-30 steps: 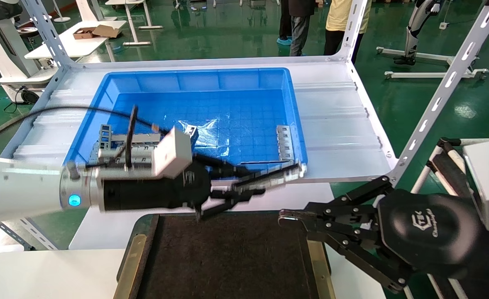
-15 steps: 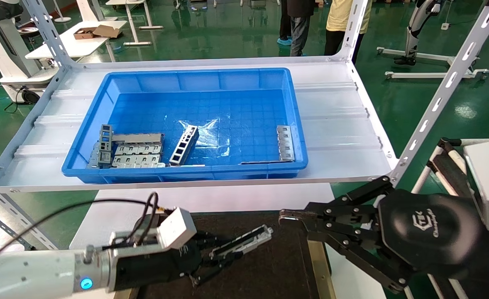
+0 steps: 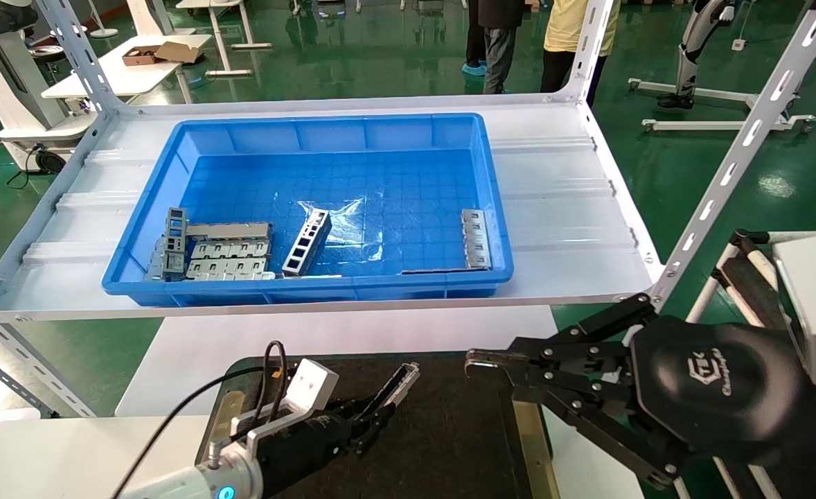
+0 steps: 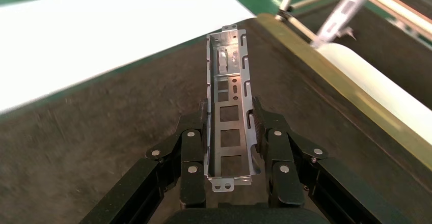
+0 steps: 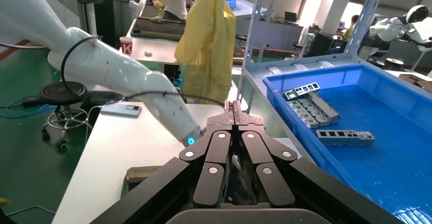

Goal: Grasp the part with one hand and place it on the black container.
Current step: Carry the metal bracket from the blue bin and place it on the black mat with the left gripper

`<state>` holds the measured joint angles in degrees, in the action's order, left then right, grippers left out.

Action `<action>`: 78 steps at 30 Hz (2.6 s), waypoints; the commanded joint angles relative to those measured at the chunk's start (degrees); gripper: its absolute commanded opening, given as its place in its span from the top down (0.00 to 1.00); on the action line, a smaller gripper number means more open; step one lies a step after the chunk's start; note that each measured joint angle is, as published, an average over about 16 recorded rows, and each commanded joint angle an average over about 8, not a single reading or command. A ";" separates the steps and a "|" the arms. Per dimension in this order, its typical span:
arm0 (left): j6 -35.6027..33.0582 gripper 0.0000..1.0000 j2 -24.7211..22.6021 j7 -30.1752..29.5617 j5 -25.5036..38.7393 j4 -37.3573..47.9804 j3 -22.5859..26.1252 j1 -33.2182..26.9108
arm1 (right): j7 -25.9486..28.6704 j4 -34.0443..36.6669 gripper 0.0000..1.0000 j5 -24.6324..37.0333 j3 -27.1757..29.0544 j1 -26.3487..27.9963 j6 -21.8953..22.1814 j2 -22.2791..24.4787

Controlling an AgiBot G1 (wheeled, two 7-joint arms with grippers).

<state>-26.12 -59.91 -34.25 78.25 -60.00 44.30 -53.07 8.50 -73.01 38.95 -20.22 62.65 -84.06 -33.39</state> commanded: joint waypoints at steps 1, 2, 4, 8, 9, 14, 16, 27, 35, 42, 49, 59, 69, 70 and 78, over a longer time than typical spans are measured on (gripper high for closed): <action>3.31 1.00 -1.92 -2.98 1.09 1.35 0.60 0.36 | 0.00 0.00 1.00 0.00 0.00 0.00 0.00 0.00; 4.51 1.00 -3.01 -4.43 1.50 2.55 0.91 0.14 | 0.00 0.00 1.00 0.00 0.00 0.00 0.00 0.00; 6.68 1.00 -5.23 -7.27 2.20 5.25 1.48 -0.54 | 0.00 0.00 1.00 0.00 0.00 0.00 0.00 0.00; 10.23 1.00 -9.84 -12.61 3.34 11.54 2.56 -2.64 | 0.00 0.00 1.00 -0.01 -0.01 0.00 0.00 0.00; 10.89 1.00 -10.91 -13.75 3.60 13.11 2.83 -3.23 | 0.00 0.00 1.00 -0.01 -0.01 0.00 0.00 0.00; 13.15 1.00 -15.13 -18.64 4.98 19.66 4.36 -5.73 | -0.01 0.00 1.00 -0.01 -0.01 0.00 0.01 0.01; 13.82 1.00 -16.10 -20.33 5.42 21.27 5.00 -6.28 | -0.01 0.00 1.00 -0.01 -0.02 0.00 0.01 0.01; 18.19 1.00 -17.14 -28.76 6.57 23.08 8.96 -6.30 | -0.01 0.00 1.00 -0.02 -0.03 0.01 0.01 0.01; 20.30 1.00 -16.41 -33.07 6.70 20.99 11.12 -4.99 | -0.02 0.00 1.00 -0.02 -0.03 0.01 0.01 0.01; 21.53 1.00 -15.01 -35.39 6.93 18.01 12.21 -3.38 | -0.02 0.00 1.00 -0.03 -0.04 0.01 0.02 0.02; 23.22 1.00 -12.76 -36.92 7.04 13.67 12.66 -1.17 | -0.02 0.00 1.00 -0.03 -0.05 0.01 0.02 0.02; 26.27 1.00 -10.78 -37.62 7.24 10.47 13.16 1.46 | -0.03 0.00 1.00 -0.04 -0.05 0.01 0.02 0.02; 28.42 1.00 -10.74 -37.51 6.35 11.01 13.39 2.55 | -0.03 0.00 1.00 -0.04 -0.06 0.02 0.03 0.02; 28.55 1.00 -10.79 -37.50 6.18 11.07 13.42 2.63 | -0.03 0.00 1.00 -0.04 -0.06 0.02 0.03 0.02; 29.38 0.38 -11.13 -37.15 4.84 11.54 13.76 3.01 | -0.04 0.00 0.35 -0.05 -0.07 0.02 0.03 0.03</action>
<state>3.27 -71.07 -71.35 83.08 -48.34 58.08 -50.11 8.46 -73.01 38.90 -20.29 62.67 -84.03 -33.36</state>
